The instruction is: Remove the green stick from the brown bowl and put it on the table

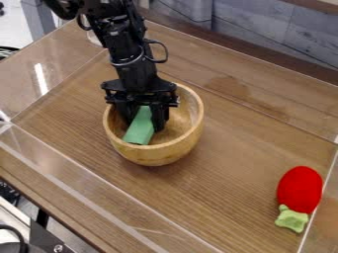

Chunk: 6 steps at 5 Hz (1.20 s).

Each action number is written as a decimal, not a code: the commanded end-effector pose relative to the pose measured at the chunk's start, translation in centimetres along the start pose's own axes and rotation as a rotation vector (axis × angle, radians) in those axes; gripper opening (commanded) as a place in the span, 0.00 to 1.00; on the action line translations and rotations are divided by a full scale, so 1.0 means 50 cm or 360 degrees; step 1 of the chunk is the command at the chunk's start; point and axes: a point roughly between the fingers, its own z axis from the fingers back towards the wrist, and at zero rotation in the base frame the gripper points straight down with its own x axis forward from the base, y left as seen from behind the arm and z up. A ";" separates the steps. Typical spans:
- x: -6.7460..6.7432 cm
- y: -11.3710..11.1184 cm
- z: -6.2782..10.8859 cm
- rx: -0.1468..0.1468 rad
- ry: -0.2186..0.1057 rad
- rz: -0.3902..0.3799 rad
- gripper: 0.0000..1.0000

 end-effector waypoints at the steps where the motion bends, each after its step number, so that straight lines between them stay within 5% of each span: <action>1: -0.022 0.031 -0.035 0.0004 0.0086 0.0063 0.00; 4: -0.049 0.016 -0.020 -0.0002 0.0096 0.0183 0.00; 6: -0.028 0.047 -0.012 -0.0006 0.0110 0.0226 0.00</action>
